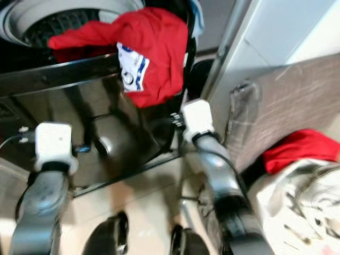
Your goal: Clothes washing
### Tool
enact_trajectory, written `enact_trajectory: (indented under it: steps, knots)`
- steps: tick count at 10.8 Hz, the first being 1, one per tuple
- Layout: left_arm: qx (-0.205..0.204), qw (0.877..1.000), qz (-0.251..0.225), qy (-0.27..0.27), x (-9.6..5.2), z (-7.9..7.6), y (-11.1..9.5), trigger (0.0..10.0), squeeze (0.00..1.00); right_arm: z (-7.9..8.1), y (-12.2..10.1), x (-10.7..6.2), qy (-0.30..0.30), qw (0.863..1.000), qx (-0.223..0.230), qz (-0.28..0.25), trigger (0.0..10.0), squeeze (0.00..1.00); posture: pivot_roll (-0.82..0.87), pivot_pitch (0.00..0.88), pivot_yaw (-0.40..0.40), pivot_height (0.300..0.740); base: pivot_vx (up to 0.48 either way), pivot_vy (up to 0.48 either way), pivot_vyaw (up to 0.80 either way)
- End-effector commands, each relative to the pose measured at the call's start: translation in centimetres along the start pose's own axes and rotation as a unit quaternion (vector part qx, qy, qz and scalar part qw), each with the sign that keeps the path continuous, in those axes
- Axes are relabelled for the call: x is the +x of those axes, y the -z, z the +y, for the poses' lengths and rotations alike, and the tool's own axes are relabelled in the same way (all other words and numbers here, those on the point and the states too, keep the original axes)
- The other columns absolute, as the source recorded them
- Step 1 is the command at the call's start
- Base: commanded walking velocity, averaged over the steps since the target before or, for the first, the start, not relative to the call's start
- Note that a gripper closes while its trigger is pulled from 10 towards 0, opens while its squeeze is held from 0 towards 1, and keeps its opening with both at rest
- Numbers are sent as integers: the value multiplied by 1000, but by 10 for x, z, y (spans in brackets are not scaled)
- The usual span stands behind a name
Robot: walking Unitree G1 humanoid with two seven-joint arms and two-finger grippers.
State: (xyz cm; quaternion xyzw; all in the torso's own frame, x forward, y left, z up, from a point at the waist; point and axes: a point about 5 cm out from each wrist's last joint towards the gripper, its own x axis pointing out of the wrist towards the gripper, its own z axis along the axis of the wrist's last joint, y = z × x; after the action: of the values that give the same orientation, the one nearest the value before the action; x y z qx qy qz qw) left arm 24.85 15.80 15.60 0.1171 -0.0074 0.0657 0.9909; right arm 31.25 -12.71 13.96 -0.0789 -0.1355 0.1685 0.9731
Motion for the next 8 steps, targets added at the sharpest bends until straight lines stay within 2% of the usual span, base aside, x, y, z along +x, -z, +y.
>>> enact_trajectory:
  steps: [1, 2, 3, 4, 6, 7, 8]
  knots:
    - [-10, 1000, -18, 12, 1, -2, -6, 10000, 0, -2, -11, -14, -4, 1000, 17, 2, 10000, 0, 62, 70, -103, 740, 0, 0, 0]
    - [-8, 999, -38, 25, 0, 2, -25, 10000, 0, -7, -28, -36, 8, 1000, 11, -15, 10000, 0, 42, 50, -90, 740, 0, 0, 0]
    - [-33, 997, -71, 30, -2, 3, -44, 10000, 0, -7, -45, -43, 8, 999, 1, -42, 10000, 0, 36, 38, -82, 740, 0, 0, 0]
    - [-34, 985, -167, 39, 1, 4, -74, 10000, 0, -14, -65, -31, 19, 996, -15, -88, 10000, 0, 37, 20, -75, 740, 480, 0, 0]
    - [5, 964, -266, 8, 7, 9, -99, 10000, 0, -17, -109, -2, 22, 980, -64, -188, 10000, 0, 55, 2, -69, 740, 480, 0, 0]
    - [32, 962, -271, 9, 16, 6, -104, 10000, 0, -22, -108, 16, 27, 981, -63, -181, 10000, 0, 80, 0, -74, 740, 469, 0, 0]
    - [37, 965, -259, -7, 23, 8, -102, 10000, 0, -19, -103, 25, 14, 983, -57, -172, 10000, 0, 82, 0, -74, 740, 480, 0, 0]
